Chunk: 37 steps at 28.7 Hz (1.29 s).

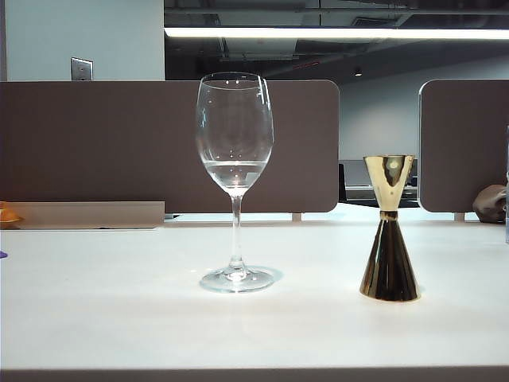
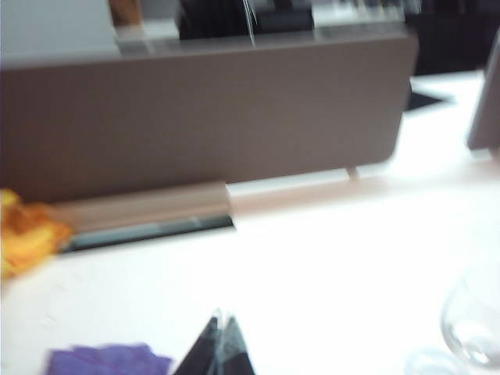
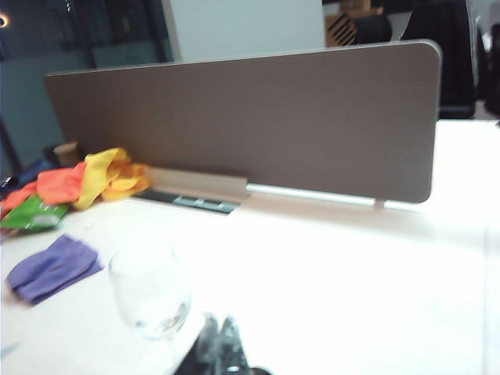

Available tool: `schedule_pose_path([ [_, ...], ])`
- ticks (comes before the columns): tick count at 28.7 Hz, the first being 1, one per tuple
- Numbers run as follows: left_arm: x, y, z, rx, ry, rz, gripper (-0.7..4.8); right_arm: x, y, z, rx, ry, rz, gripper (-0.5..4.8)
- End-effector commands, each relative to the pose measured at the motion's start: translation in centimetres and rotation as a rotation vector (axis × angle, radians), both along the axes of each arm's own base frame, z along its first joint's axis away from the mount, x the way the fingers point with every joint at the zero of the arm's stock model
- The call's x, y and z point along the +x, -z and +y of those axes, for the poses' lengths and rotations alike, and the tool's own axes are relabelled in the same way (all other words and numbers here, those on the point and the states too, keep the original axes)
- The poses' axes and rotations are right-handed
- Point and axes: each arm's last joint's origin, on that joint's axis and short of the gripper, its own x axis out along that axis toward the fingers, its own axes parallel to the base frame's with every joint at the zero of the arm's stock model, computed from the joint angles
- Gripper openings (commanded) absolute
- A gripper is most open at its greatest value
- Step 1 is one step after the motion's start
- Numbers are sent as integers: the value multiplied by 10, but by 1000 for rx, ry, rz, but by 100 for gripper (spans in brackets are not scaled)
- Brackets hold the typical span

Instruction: Pick up the jigger and pour the water inside into the glass.

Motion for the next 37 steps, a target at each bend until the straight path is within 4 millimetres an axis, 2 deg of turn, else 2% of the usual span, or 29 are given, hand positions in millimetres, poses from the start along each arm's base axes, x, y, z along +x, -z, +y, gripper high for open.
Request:
schedule_pose_path([
  [1,40,12,-7,-51,233,209,-4,17,3,1,-4,-55,103,-9],
  [4,62,30,-7,-65,241,320,-4,36,15,1,2,-75,262,-8],
  [6,68,41,-9,-67,249,358,-4,44,20,1,-25,-85,318,-9],
  [13,77,83,-25,-112,329,502,-4,61,35,7,-168,-107,406,-8],
  [18,78,107,-42,-65,371,532,-4,72,50,17,-241,-114,467,-8],
  [21,77,111,-52,-49,390,519,-4,75,64,23,-292,-120,499,-8],
  [25,75,107,-63,-51,401,471,-4,80,104,36,-307,-187,446,-5],
  [26,75,107,-63,-61,398,475,-4,82,108,37,-301,-185,427,-5],
  [30,75,106,-63,-65,397,476,-4,84,115,37,-287,-156,377,2],
  [32,75,106,-63,-64,397,476,-4,85,118,37,-287,-157,378,20],
  [37,75,106,-63,-65,397,474,-4,87,123,37,-272,-128,412,28],
])
